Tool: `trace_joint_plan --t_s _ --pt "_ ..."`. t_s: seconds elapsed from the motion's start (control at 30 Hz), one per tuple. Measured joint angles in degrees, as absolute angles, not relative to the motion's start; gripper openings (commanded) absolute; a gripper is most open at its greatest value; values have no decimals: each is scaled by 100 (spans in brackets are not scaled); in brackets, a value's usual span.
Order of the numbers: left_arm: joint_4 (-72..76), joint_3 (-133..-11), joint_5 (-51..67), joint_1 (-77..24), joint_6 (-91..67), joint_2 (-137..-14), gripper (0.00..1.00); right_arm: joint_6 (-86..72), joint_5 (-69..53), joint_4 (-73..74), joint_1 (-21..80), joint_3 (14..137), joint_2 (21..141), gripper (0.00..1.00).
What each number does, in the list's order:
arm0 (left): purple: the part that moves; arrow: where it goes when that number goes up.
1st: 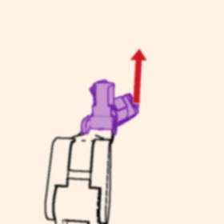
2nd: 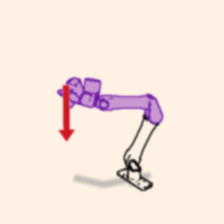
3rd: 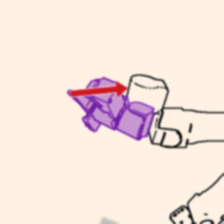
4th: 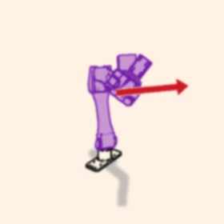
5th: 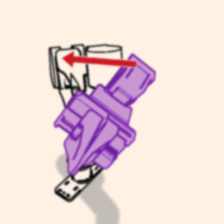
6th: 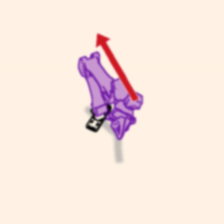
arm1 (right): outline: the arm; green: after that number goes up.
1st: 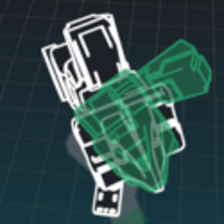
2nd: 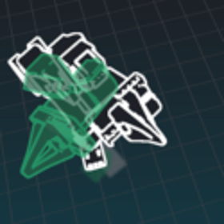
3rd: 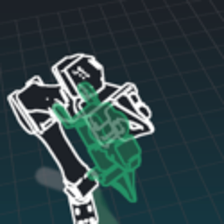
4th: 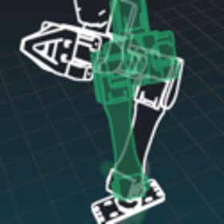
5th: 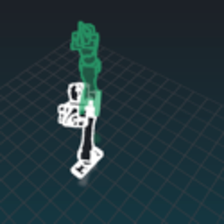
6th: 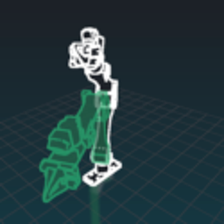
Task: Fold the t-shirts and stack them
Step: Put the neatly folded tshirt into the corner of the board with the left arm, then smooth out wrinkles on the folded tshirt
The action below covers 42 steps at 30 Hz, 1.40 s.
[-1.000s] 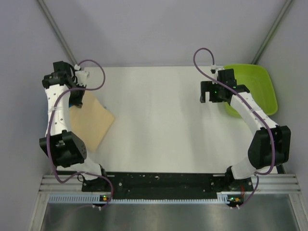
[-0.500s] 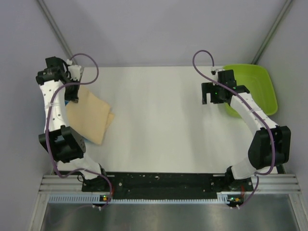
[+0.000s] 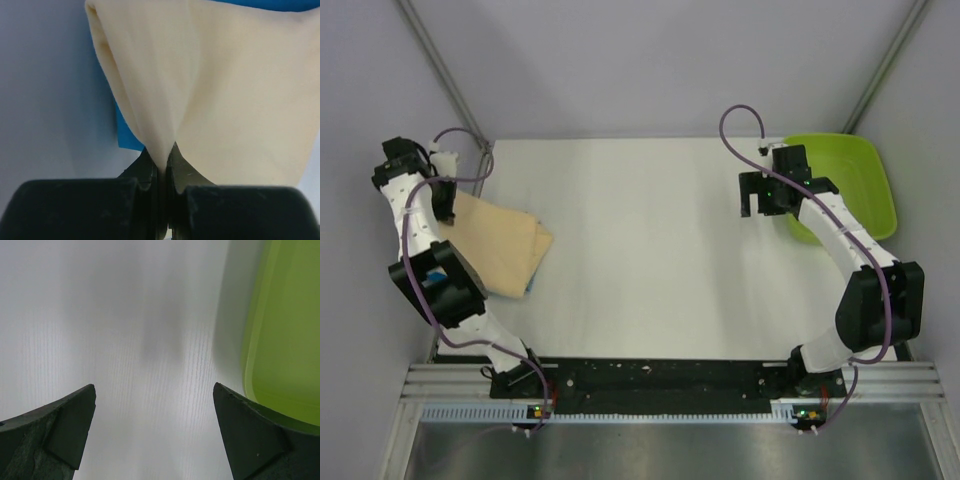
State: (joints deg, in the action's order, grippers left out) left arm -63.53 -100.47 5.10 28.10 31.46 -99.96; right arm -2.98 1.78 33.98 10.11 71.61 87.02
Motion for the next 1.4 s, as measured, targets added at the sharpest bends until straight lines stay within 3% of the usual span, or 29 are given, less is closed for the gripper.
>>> trace_joint_plan --t_s 0.17,0.2,0.27,0.3,0.33,0.4,0.57,0.7,0.93,1.2,1.3,1.33,1.37,1.4 --pt "-5876 -10001 504 3238 3197 -10313 0 -298 189 3400 1011 7161 8702 99" --pt "-5824 -9992 497 3245 3210 -10337 7 -298 189 3402 1011 7161 8702 99" --pt "-5706 -9992 429 3221 3208 -10420 36 -298 193 3406 1011 7161 8702 99" --pt "-5638 -9992 325 3208 3192 -10486 92 -296 196 3413 1011 7161 8702 99" --pt "-5557 -9990 172 3186 3153 -10573 99 -296 202 3417 1011 7161 8702 99" --pt "-5288 -9931 -180 3159 3116 -10742 99 -294 209 3424 1011 7161 8702 99" --pt "-4753 -9474 -910 2991 3065 -10803 96 -296 191 3439 1011 7161 8702 99" --pt "-4615 -8803 -910 2128 3179 -10416 58 -298 180 3441 1011 7161 8700 99" --pt "-4532 -8650 -666 91 3072 -10106 63 -296 161 3448 1011 7004 8667 99" --pt "-4484 -8731 -1420 1 2720 -10940 46 -248 145 3533 1011 6897 8648 99" --pt "-4453 -8731 -1498 16 2652 -11052 32 -231 145 3542 1011 6897 8632 99" --pt "-4447 -8731 -1496 16 2637 -11054 23 -215 145 3542 1011 6897 8630 99" --pt "-4447 -8731 -1485 16 2613 -11054 4 -207 145 3542 1011 6897 8630 99" --pt "-4438 -8731 -1481 16 2591 -11054 0 -200 145 3544 1011 6897 8630 99"
